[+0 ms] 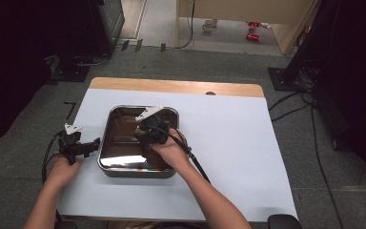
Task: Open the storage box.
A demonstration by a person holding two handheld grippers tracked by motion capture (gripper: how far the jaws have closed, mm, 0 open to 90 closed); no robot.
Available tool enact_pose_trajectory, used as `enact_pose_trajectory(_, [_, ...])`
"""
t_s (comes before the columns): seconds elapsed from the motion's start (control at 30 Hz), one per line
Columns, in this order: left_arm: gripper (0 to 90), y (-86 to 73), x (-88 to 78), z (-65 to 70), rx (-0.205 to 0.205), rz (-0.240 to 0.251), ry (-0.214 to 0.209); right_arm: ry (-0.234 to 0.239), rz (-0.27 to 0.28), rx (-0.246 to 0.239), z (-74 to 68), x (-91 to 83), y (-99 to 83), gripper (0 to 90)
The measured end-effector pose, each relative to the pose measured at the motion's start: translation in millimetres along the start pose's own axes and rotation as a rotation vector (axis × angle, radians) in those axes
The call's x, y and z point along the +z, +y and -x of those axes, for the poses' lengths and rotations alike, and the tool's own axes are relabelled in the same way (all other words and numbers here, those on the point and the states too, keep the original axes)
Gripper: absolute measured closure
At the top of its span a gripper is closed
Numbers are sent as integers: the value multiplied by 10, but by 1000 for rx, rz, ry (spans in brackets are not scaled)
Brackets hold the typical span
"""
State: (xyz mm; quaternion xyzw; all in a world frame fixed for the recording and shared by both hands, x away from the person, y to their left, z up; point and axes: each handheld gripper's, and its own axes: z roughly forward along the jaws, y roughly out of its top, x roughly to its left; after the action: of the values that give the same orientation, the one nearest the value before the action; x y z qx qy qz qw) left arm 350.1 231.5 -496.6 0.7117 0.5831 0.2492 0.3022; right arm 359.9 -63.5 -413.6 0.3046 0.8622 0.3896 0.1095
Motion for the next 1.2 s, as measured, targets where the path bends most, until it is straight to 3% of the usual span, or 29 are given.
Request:
enact_pose_trajectory(0.6, [121, 0, 0, 2, -4, 1, -1, -7, 41, -25, 30, -443, 190, 587])
enact_pose_trajectory(0.9, [121, 0, -1, 0, 0, -2, -1, -19, 44, 24, 261, -655, 74, 587])
enact_pose_trajectory(1.2, [121, 0, -2, -1, 1, -2, -1, -69, 59, 83, 553, -946, -142, 587])
